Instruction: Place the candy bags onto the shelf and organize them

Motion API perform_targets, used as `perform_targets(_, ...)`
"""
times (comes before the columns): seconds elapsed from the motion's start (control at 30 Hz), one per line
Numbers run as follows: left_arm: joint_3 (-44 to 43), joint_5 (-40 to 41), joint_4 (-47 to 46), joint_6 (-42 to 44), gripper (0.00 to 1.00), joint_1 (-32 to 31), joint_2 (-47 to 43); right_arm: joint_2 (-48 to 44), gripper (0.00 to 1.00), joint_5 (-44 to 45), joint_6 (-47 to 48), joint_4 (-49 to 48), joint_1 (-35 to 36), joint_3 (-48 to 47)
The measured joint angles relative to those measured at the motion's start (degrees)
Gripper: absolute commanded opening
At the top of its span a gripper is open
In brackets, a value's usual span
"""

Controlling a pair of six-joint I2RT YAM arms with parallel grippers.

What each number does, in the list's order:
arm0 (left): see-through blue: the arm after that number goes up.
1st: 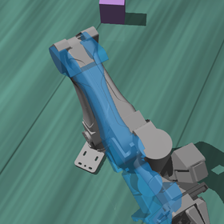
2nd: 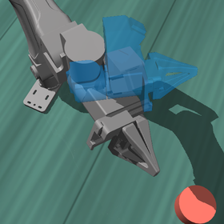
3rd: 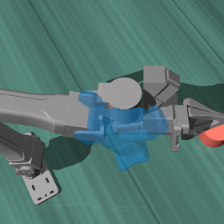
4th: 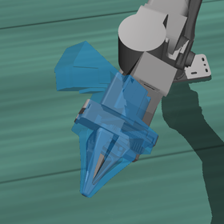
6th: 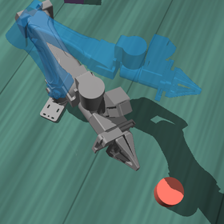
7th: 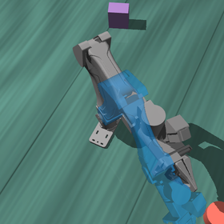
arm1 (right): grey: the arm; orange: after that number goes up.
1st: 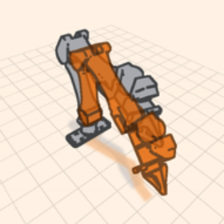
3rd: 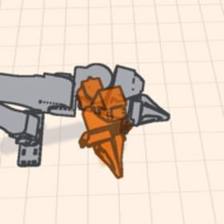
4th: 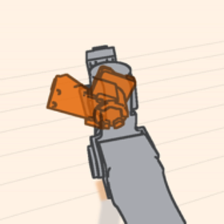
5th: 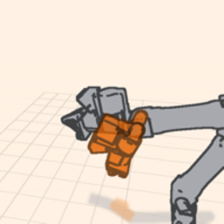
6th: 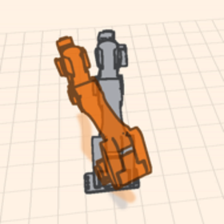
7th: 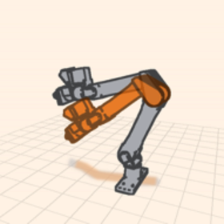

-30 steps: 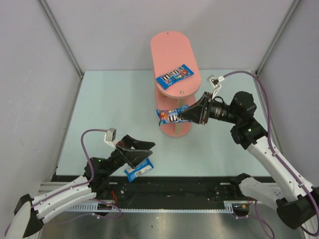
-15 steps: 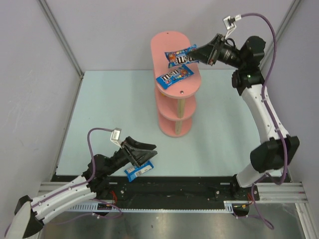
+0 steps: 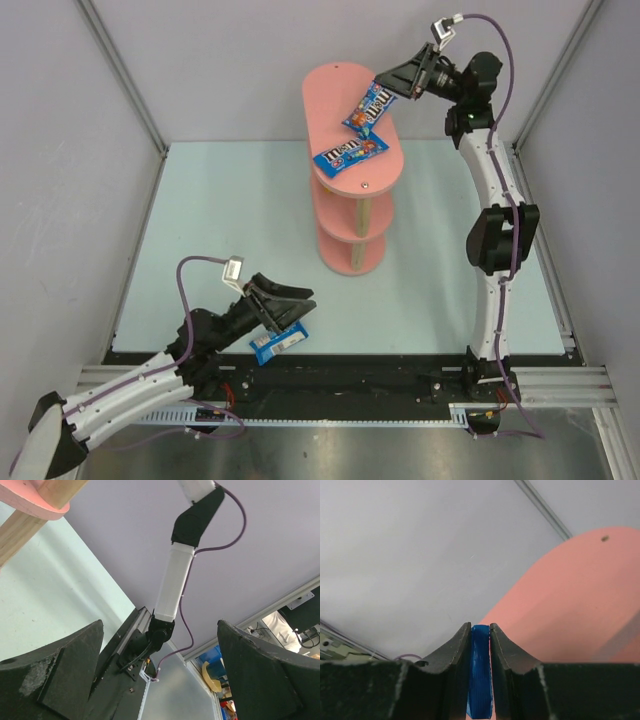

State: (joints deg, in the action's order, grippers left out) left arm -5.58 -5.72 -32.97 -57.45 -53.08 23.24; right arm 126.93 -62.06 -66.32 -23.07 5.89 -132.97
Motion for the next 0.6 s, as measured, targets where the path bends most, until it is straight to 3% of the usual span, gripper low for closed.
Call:
perform_targets(0.2,0.00,0.00,-0.39,-0.02,1.00,0.61,-0.17,2.16,0.20,-0.37,-1.57,0.00,0.76,2.73)
perform_targets(0.4,0.33,0.02,-0.98,-0.09,1.00,0.76,-0.48,0.87,0.04,-0.37,-3.04,-3.69,0.04,6.16)
perform_targets(0.6,0.72,0.04,-2.05,-0.11,1.00,0.79,-0.13,0.66,0.00,0.50,-5.68,-6.97,-1.27,6.97)
